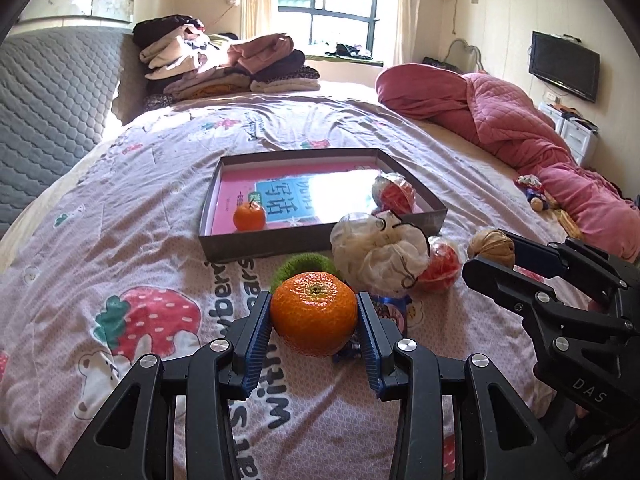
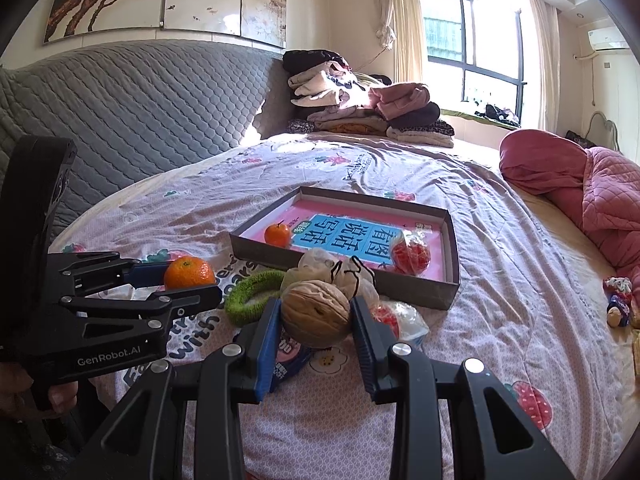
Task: Organize objects
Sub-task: 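Lift and carry the tangerine and walnut toward the pink tray with both tools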
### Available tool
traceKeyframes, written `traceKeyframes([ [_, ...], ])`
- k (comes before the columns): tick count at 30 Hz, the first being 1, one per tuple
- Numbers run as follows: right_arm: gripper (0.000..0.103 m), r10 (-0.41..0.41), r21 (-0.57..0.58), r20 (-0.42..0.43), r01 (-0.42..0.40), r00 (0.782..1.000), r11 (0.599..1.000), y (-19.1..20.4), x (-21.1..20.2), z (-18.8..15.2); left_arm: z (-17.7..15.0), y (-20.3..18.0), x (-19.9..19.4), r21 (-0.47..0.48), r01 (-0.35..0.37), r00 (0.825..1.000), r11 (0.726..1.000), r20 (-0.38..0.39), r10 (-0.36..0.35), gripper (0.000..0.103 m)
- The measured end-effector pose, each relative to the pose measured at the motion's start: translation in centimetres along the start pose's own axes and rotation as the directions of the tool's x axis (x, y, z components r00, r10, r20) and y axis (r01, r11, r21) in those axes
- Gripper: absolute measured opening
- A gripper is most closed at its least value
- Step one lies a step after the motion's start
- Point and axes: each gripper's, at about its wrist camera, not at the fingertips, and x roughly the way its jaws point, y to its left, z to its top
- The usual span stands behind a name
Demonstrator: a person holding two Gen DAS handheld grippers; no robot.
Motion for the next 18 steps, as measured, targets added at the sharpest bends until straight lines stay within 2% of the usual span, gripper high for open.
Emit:
traceKeyframes([
  [18, 0.035, -0.005, -0.007, 0.027, 0.005, 1.0, 1.0, -1.2, 2.0, 2.5, 4.3, 1.1, 2.1, -0.006, 0.021, 0.999, 1.0, 0.047, -0.021, 0.042],
])
